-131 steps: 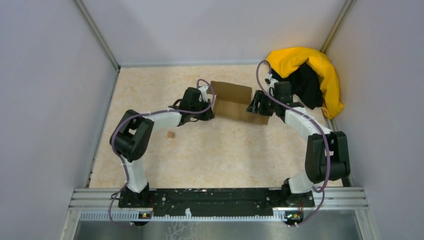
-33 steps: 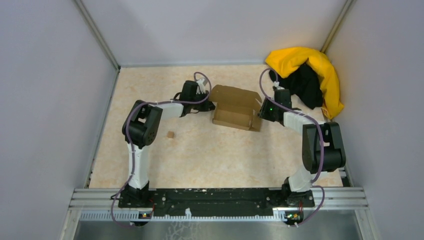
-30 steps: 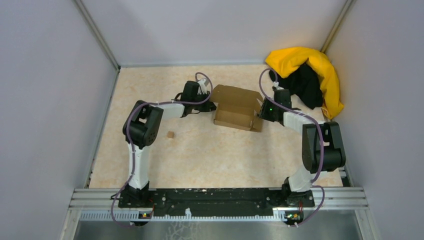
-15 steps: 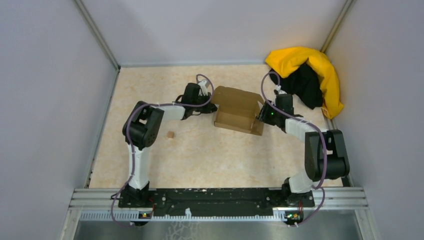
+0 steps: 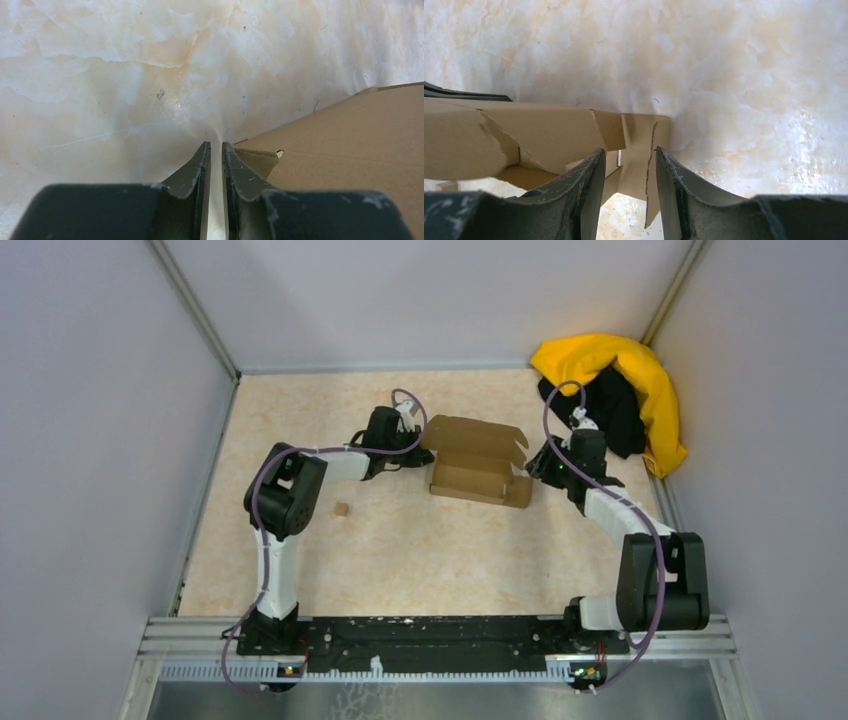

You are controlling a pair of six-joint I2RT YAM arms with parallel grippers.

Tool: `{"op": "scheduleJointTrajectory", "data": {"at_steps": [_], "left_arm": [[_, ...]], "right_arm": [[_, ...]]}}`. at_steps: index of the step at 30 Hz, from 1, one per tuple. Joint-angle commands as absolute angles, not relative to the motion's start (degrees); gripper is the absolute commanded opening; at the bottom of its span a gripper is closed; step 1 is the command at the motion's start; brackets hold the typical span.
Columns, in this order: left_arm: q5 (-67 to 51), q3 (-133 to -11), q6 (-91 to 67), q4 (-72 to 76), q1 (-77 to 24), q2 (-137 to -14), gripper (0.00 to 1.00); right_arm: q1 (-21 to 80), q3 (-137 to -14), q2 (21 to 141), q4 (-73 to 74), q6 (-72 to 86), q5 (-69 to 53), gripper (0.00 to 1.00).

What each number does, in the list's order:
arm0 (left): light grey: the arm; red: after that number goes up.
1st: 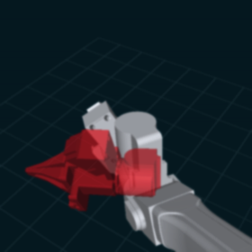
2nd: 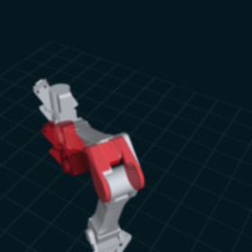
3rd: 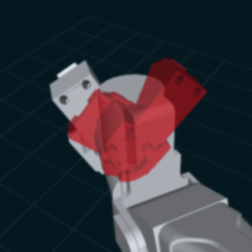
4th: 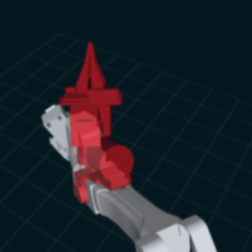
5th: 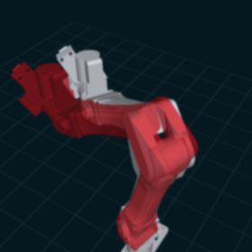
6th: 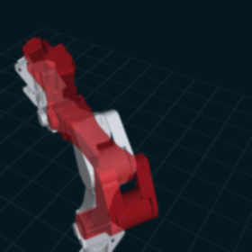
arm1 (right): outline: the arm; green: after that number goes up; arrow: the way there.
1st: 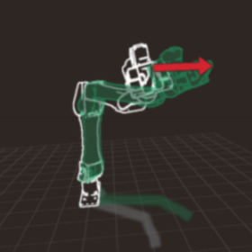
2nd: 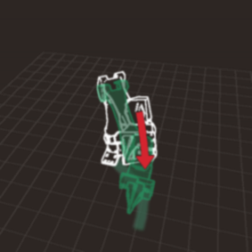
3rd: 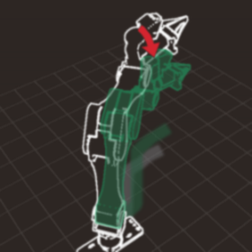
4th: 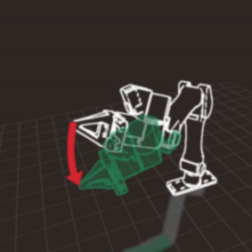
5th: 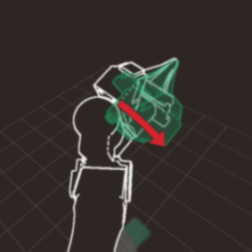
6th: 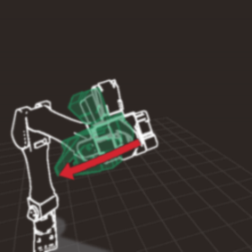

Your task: Fold the paper box

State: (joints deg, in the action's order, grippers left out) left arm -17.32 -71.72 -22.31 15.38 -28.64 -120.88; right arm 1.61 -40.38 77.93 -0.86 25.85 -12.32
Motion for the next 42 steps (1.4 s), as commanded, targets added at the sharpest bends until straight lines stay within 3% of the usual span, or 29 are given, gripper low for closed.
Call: {"op": "scheduleJointTrajectory", "data": {"at_steps": [1,10,19,26,33,38,39,42], "left_arm": [[-16.3,-70.7,-21.2,13.3,-29.0,-120.1,0.20],[-16.5,-70.7,-21.1,13.2,-29.0,-120.5,0.20],[-17.3,-71.7,-21.3,13.2,-29.1,-121.4,0.20],[-17.4,-71.7,-21.1,13.1,-29.2,-121.7,0.20],[-17.2,-71.5,-20.8,12.9,-29.2,-121.7,0.20],[-17.3,-71.4,-20.8,13.1,-29.2,-121.7,0.20],[-17.4,-71.3,-20.8,13.1,-29.1,-121.7,0.20],[-17.5,-71.3,-20.8,13.3,-29.1,-121.7,0.20]], "right_arm": [[0.2,-37.7,75.7,-2.9,27.2,-9.7,0.42],[-2.6,-34.1,76.8,-5.9,29.0,-6.5,0.41],[-2.6,-39.0,85.3,-6.9,27.7,-8.7,0.41],[-2.6,-35.7,78.4,-12.6,28.9,-10.9,0.44],[-3.9,-36.9,72.9,-7.1,28.7,-5.9,0.47],[-5.9,-35.3,75.0,-6.9,29.2,-5.3,0.30],[-6.0,-34.8,75.5,-7.4,29.4,-5.5,0.22],[-6.0,-34.0,77.8,-9.7,29.6,-7.1,0.18]]}}
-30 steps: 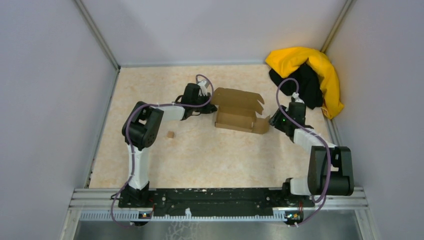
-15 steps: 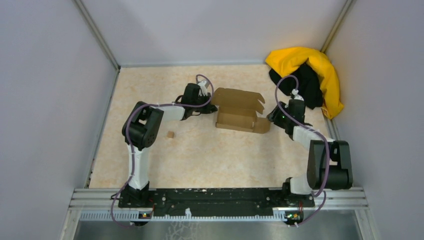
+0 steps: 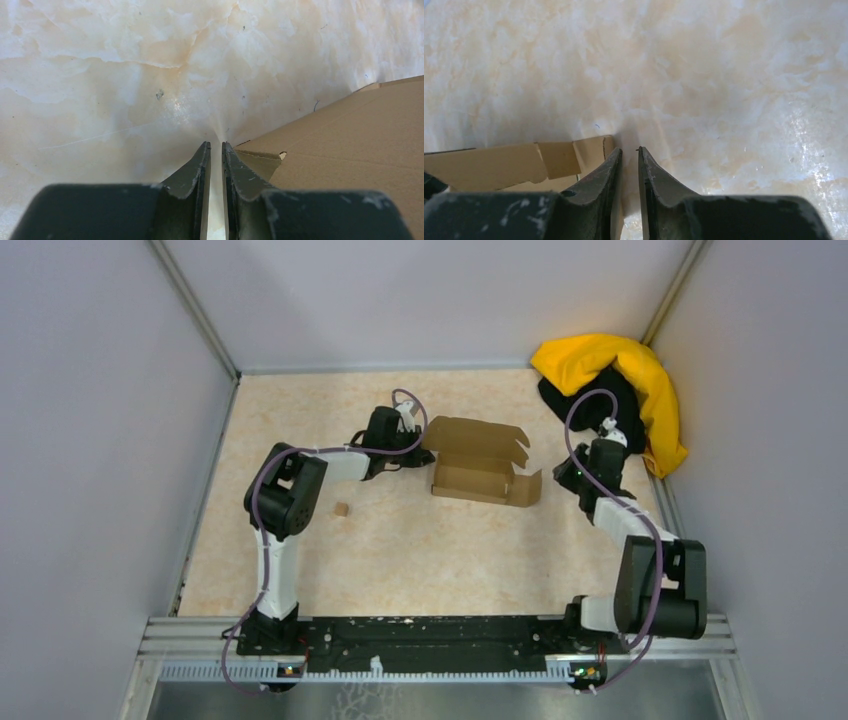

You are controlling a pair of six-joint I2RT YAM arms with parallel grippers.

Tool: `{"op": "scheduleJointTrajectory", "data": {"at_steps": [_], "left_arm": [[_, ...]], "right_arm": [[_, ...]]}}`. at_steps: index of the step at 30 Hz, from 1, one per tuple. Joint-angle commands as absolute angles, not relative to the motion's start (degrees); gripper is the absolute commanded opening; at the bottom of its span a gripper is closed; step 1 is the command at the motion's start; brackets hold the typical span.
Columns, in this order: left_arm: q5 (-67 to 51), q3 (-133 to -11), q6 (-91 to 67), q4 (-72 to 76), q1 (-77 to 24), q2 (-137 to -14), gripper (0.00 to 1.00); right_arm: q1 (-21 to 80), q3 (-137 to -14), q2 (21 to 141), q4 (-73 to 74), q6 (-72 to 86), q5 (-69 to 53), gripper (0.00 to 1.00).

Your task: Fold the paper box

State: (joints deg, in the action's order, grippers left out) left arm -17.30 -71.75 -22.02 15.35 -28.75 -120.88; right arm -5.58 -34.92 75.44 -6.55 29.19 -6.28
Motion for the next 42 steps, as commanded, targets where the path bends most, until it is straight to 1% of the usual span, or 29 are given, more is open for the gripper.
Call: {"op": "scheduleJointTrajectory", "data": {"at_steps": [1,9,13,26,36,42], "left_arm": [[-17.6,-71.3,-20.8,13.4,-29.2,-121.7,0.20],[-18.3,-71.6,-21.0,14.5,-29.5,-122.7,0.20],[-18.5,-72.3,-20.9,14.5,-29.8,-123.4,0.20],[-19.0,-73.0,-20.6,14.6,-30.3,-124.2,0.20],[-18.9,-73.1,-20.6,14.6,-30.4,-124.3,0.20],[-18.6,-73.1,-20.6,14.5,-30.4,-124.4,0.20]], "right_arm": [[-6.0,-33.9,79.0,-10.8,29.5,-8.1,0.18],[-6.0,-36.2,88.0,-17.2,29.3,-15.3,0.18],[-5.3,-38.6,90.6,-17.9,29.2,-17.7,0.18],[-0.4,-44.5,91.6,-14.3,27.1,-16.4,0.19],[3.1,-45.5,93.1,-13.9,26.8,-16.3,0.19],[3.9,-44.3,91.5,-14.4,27.7,-16.5,0.19]]}}
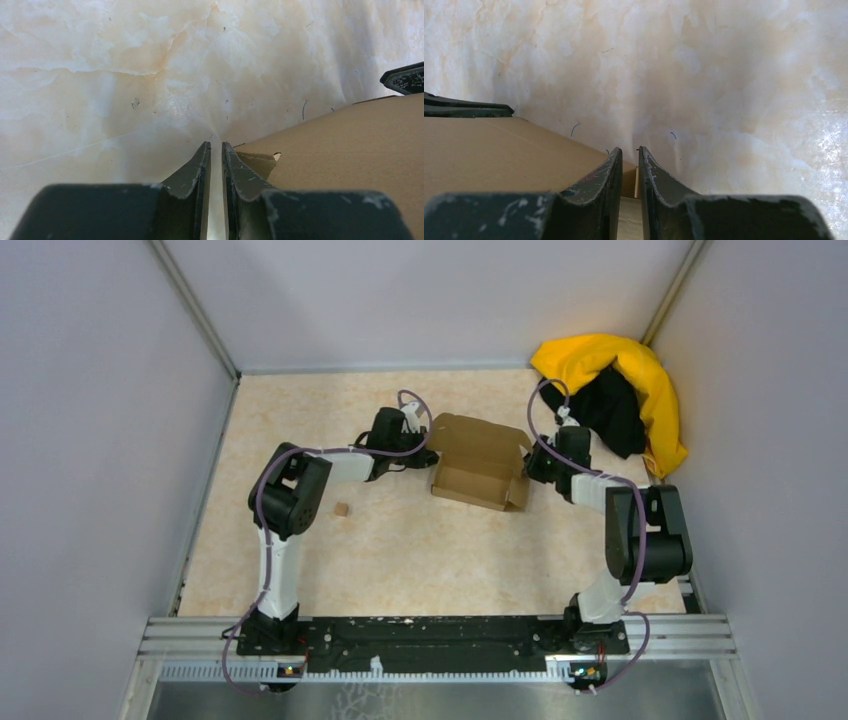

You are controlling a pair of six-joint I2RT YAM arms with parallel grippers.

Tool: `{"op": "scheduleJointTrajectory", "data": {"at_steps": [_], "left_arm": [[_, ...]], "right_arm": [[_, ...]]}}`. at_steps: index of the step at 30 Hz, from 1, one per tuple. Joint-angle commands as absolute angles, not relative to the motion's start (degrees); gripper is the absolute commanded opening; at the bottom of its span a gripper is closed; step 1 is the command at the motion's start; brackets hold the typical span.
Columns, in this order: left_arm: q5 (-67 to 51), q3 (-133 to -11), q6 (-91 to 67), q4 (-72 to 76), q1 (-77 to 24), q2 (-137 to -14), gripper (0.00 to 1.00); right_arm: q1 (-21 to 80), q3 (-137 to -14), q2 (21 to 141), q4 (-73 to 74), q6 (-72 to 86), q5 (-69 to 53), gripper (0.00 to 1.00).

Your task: Fold the paper box

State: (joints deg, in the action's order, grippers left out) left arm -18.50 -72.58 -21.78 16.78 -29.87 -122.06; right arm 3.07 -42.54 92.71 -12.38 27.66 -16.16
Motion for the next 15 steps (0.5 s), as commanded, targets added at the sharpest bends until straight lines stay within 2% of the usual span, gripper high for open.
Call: {"op": "scheduleJointTrajectory", "data": {"at_steps": [1,8,15], "left_arm": [[-18.6,-73.1,-20.6,14.5,-30.5,-124.5,0.20],[-18.7,-73.2,-20.7,14.5,-30.7,-124.7,0.20],[-18.6,-73.2,-20.5,14.4,-30.7,-124.9,0.20]], "right_arm": [[3.9,-43.8,91.0,-14.7,28.0,-16.7,0.19],[3.9,-39.9,90.0,-21.4,35.0,-19.4,0.20],[1.9,-39.0,87.1,-19.6,35.6,-15.2,0.31]]}}
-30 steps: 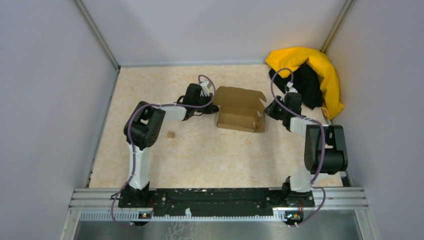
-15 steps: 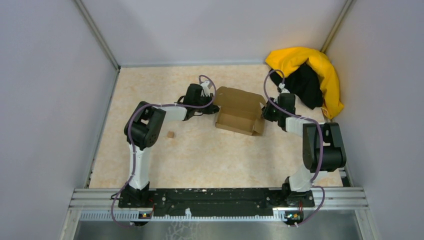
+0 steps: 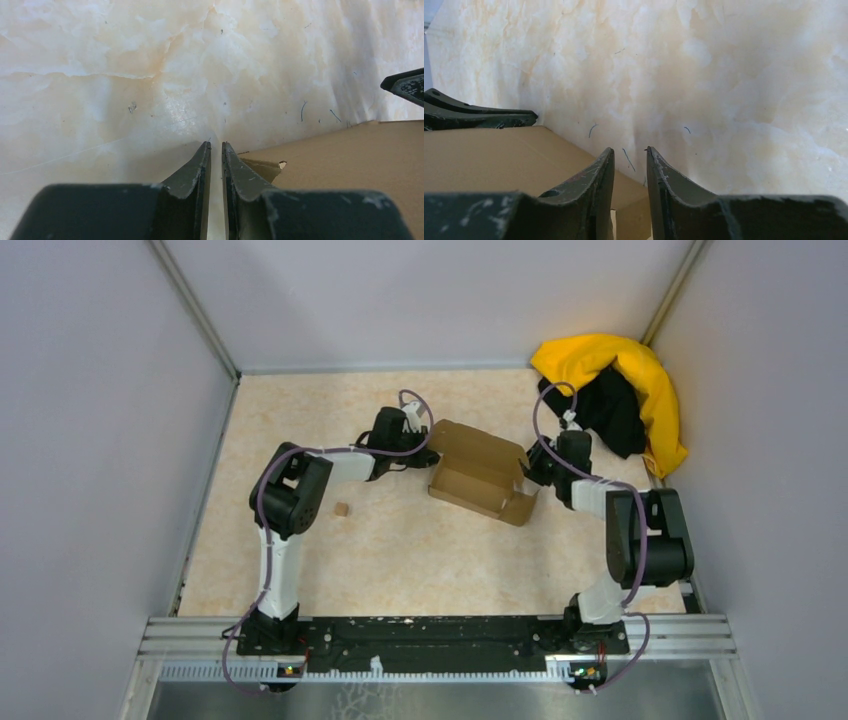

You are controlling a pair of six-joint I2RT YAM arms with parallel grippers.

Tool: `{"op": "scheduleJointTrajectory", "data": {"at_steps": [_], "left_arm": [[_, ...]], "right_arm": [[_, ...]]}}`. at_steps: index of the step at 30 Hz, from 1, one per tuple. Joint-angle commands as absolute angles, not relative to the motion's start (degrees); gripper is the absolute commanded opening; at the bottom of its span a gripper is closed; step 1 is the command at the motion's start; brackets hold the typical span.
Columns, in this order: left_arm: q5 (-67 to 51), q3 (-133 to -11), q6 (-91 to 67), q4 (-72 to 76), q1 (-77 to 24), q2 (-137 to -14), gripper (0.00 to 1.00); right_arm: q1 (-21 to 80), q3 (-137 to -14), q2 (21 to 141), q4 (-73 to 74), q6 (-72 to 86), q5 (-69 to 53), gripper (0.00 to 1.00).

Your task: Fold the paper box

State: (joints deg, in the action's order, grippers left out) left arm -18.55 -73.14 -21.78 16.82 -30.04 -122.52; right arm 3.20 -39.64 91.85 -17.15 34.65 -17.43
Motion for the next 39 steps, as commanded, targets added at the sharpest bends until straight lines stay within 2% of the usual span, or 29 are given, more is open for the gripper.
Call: {"op": "scheduleJointTrajectory", "data": {"at_steps": [1,5,9,14,18,22,27,32,39], "left_arm": [[-18.7,-73.3,-20.5,14.4,-30.7,-125.0,0.20],[-18.9,-73.4,-20.6,14.5,-30.6,-125.2,0.20],[-18.8,-73.3,-20.5,14.4,-30.6,-125.3,0.20],[-18.9,-73.5,-20.4,14.5,-30.7,-125.6,0.20],[-19.1,-74.2,-20.2,13.9,-30.7,-126.2,0.20],[-18.9,-74.8,-19.9,13.3,-30.6,-126.5,0.20],[-19.1,-75.0,-19.8,13.2,-30.6,-126.7,0.20],[-19.0,-75.3,-19.4,13.1,-30.6,-126.8,0.20],[-18.6,-77.3,-18.5,11.8,-30.0,-127.5,0.20]], "right_arm": [[1.1,-38.6,85.9,-19.2,35.5,-14.7,0.34],[-2.9,-37.8,81.5,-16.3,34.3,-13.0,0.41],[-3.7,-37.8,77.3,-11.5,30.8,-11.3,0.41],[-2.2,-36.6,70.7,-9.9,24.5,-15.5,0.39],[-0.9,-33.7,62.8,-10.4,17.9,-19.3,0.47],[-0.4,-31.4,57.2,-8.3,12.8,-20.2,0.47],[2.5,-28.6,51.2,-8.7,10.6,-21.9,0.49],[3.9,-29.7,51.0,-5.3,9.3,-20.7,0.49],[4.0,-24.1,42.4,-9.5,12.1,-18.3,0.50]]}}
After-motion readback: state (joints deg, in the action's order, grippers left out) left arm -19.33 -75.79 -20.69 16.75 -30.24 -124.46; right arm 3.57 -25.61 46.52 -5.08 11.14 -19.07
